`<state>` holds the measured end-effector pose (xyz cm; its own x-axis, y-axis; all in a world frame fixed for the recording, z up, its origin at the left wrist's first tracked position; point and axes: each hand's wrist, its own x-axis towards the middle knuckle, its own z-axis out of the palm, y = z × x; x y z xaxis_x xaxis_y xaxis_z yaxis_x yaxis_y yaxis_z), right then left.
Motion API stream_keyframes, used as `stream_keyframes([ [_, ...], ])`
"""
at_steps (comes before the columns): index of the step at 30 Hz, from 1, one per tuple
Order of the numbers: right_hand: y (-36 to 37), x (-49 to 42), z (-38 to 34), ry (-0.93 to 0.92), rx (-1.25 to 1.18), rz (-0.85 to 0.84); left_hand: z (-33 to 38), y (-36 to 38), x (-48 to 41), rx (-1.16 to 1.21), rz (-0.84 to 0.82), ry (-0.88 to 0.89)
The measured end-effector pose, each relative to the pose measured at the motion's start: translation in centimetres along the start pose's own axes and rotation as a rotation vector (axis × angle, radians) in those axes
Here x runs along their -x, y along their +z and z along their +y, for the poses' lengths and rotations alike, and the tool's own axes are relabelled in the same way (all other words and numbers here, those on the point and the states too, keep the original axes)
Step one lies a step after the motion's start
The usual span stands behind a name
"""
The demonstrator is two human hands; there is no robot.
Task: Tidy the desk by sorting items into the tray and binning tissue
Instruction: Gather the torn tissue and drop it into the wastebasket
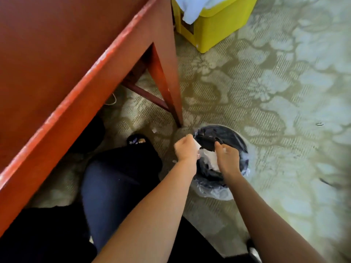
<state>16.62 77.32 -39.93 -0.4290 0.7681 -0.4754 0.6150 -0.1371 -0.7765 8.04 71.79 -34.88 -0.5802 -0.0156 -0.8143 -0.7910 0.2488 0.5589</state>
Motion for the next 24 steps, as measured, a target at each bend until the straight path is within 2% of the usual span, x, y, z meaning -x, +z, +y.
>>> stream_keyframes([
  [6,0.2,-1.2,2.5,0.226,-0.024,0.05,-3.3,2.0,-2.3,-0.133,-0.045,-0.092],
  [12,0.5,-1.8,3.6,0.358,-0.038,0.046,-5.0,2.2,-3.7,-0.34,-0.154,-0.202],
  [16,0.4,-2.0,3.6,0.383,-0.055,0.037,-4.9,2.0,-4.1,-0.437,-0.229,-0.169],
  [24,0.8,-1.3,2.9,0.347,-0.072,0.05,-3.5,0.5,-3.5,-0.471,-0.339,-0.113],
])
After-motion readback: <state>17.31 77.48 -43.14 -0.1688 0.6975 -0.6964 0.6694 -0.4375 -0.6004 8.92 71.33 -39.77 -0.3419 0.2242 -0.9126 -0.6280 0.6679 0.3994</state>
